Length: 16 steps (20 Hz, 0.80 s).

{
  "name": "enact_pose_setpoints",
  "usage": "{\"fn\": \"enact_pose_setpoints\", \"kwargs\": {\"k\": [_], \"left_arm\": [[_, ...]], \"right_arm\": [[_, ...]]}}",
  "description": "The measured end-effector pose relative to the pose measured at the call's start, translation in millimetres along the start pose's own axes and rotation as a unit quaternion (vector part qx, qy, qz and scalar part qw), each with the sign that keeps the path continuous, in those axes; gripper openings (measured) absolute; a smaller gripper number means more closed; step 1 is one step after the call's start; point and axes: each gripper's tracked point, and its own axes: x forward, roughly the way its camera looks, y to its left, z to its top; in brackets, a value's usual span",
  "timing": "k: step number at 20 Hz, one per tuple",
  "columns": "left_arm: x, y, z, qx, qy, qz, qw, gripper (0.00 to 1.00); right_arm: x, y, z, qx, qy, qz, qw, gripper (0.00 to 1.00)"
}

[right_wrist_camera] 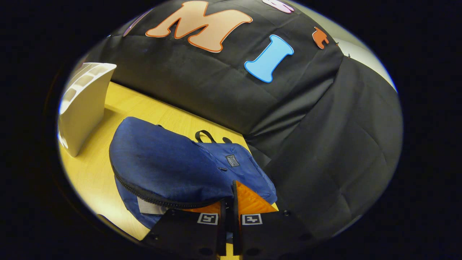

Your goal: Open the schoolbag, grab two books from the bookshelf and put them into the schoolbag.

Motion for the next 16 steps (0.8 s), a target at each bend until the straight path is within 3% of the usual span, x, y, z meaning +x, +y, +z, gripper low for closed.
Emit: {"fn": "enact_pose_setpoints", "kwargs": {"k": [5, 11, 16], "left_arm": [[10.3, -6.9, 1.5, -0.006, 0.014, -0.009, 1.0, 0.41], [10.7, -5.7, -1.9, -0.018, 0.023, 0.004, 1.0, 0.41], [-4.6, -15.8, -18.4, -0.055, 0.046, -0.011, 0.997, 0.41]], "right_arm": [[-0.2, -0.5, 0.2, -0.001, 0.0, 0.001, 1.0, 0.1], [-0.9, 0.2, -0.5, -0.003, -0.001, 0.001, 1.0, 0.1], [-1.9, -0.2, -2.6, -0.003, -0.003, 0.004, 1.0, 0.1]]}}
